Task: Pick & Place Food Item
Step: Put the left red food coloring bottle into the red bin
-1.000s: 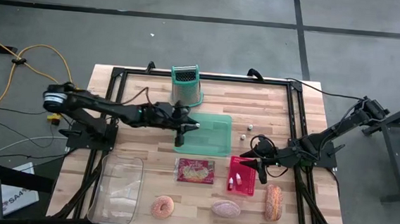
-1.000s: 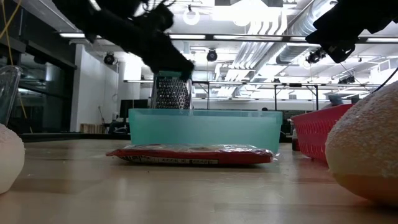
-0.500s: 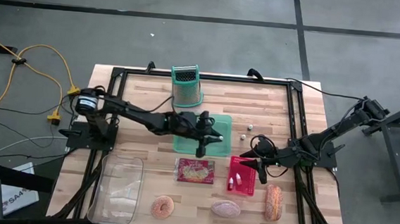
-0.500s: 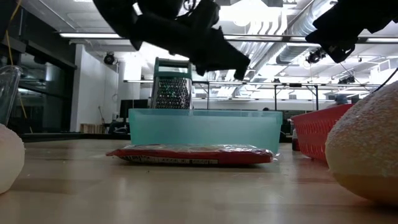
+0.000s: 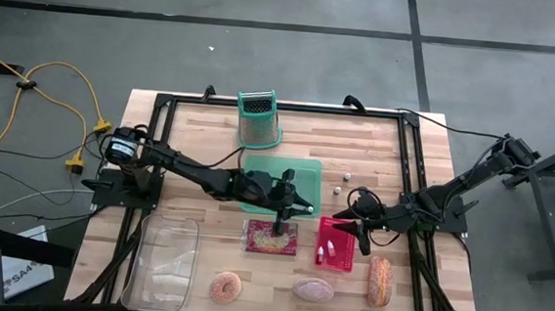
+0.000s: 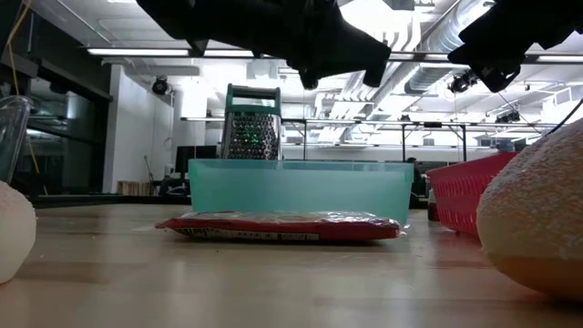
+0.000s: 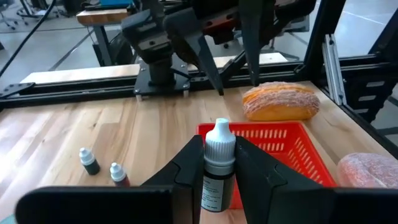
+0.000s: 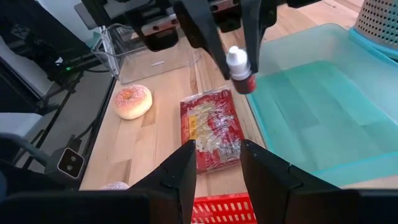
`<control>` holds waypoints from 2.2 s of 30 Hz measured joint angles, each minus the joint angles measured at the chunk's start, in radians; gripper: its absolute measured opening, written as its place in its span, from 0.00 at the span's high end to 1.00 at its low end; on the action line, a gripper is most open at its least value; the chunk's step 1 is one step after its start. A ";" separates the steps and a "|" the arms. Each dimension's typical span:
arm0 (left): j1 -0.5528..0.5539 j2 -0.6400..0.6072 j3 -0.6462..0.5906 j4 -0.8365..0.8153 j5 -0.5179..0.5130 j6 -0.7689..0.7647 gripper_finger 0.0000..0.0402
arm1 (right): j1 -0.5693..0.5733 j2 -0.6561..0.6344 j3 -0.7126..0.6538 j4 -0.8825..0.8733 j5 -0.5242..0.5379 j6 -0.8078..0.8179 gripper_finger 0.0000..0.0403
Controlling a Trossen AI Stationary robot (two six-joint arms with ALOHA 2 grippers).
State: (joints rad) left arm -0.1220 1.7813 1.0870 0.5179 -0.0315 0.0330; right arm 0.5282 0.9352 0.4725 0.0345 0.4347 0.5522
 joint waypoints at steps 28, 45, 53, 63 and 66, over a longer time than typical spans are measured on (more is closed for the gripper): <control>-0.011 0.000 0.000 0.273 0.009 -0.002 0.84 | -0.001 0.000 0.000 0.007 0.007 -0.006 0.72; -0.011 -0.001 -0.001 0.363 0.009 -0.003 0.84 | -0.013 0.000 0.000 0.254 0.145 -0.471 0.72; -0.004 -0.001 -0.001 0.371 0.008 0.002 0.84 | -0.107 0.026 0.000 0.290 0.071 -0.477 0.72; -0.004 -0.001 -0.001 0.370 0.008 0.020 0.84 | -0.185 0.138 0.000 0.442 -0.068 -0.508 0.72; -0.004 -0.001 -0.001 0.369 0.008 0.021 0.84 | -0.197 0.172 0.000 0.506 -0.087 -0.529 0.72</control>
State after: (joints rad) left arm -0.1265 1.7802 1.0863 0.8867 -0.0235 0.0536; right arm 0.3315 1.1072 0.4725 0.5403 0.3474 0.0235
